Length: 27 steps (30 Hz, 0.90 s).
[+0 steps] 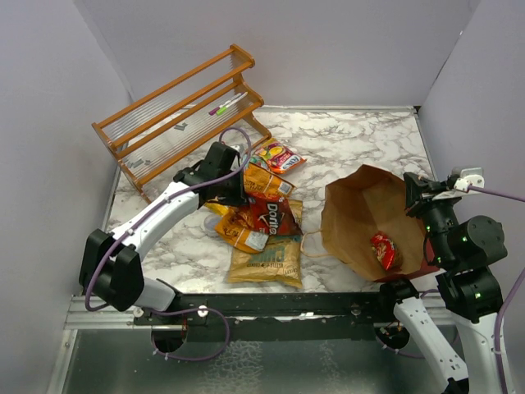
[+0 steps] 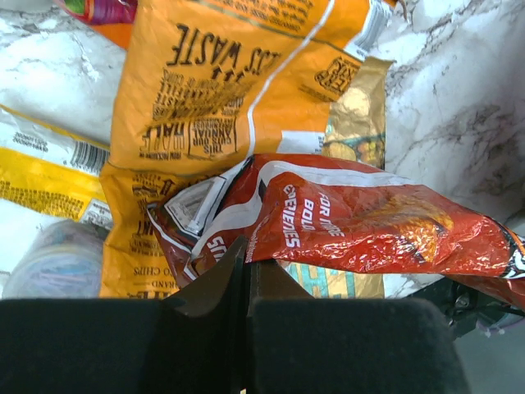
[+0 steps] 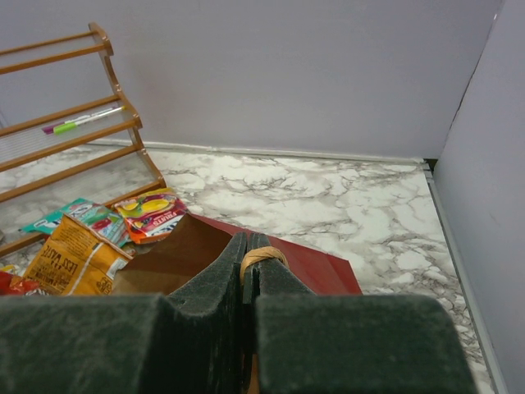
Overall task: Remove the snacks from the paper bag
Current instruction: Place the snack at the center of the board.
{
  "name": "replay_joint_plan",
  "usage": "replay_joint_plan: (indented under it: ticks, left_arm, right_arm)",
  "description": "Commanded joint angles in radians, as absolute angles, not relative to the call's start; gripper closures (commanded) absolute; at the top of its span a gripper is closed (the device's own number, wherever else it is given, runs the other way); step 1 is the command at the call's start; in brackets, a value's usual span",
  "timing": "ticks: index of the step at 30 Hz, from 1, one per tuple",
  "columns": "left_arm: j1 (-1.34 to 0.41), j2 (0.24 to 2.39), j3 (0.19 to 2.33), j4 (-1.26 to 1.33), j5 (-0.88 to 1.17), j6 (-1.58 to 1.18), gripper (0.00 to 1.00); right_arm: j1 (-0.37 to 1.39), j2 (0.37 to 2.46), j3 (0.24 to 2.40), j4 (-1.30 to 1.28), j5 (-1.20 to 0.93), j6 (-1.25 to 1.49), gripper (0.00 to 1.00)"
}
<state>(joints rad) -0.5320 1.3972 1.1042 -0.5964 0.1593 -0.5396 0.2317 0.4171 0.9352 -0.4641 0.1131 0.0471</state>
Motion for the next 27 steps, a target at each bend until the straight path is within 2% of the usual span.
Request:
replay_joint_plan:
  ticks: [1, 5, 12, 15, 17, 19, 20, 21, 24, 27]
  left_arm:
    - [-0.494, 1.436, 1.109, -0.528, 0.218, -0.520, 1.00]
    - [-0.485, 1.469, 1.178, -0.505, 0.186, -0.518, 1.00]
    - [-0.480, 1.541, 1.277, -0.483, 0.081, -0.467, 0.87]
    - [-0.479, 1.500, 1.251, -0.468, 0.031, -0.449, 0.72]
    - [-0.479, 1.460, 1.248, -0.480, 0.014, -0.432, 0.62]
    - [-0.479, 1.400, 1.243, -0.487, 0.030, -0.409, 0.43]
    - [-0.479, 1.364, 1.234, -0.482, 0.047, -0.403, 0.31]
    - [-0.479, 1.328, 1.225, -0.475, 0.064, -0.397, 0.24]
    - [-0.479, 1.203, 1.172, -0.408, 0.175, -0.373, 0.23]
    - [-0.482, 1.073, 1.074, -0.274, 0.338, -0.360, 0.22]
  right_arm:
    - [0.232, 0.396, 0.940, -0.447, 0.099, 0.041, 0.98]
    - [0.232, 0.403, 0.932, -0.431, 0.046, 0.049, 0.98]
    - [0.232, 0.419, 0.946, -0.426, -0.025, 0.049, 0.98]
    - [0.232, 0.413, 0.936, -0.421, -0.222, -0.009, 0.98]
    - [0.232, 0.404, 0.921, -0.418, -0.452, -0.057, 0.98]
    - [0.232, 0.394, 0.895, -0.411, -0.645, -0.106, 0.98]
    - [0.232, 0.388, 0.877, -0.407, -0.706, -0.116, 0.98]
    - [0.232, 0.381, 0.861, -0.405, -0.752, -0.128, 0.98]
    - [0.232, 0.343, 0.799, -0.397, -0.832, -0.187, 0.98]
    - [0.233, 0.305, 0.748, -0.389, -0.799, -0.211, 0.98]
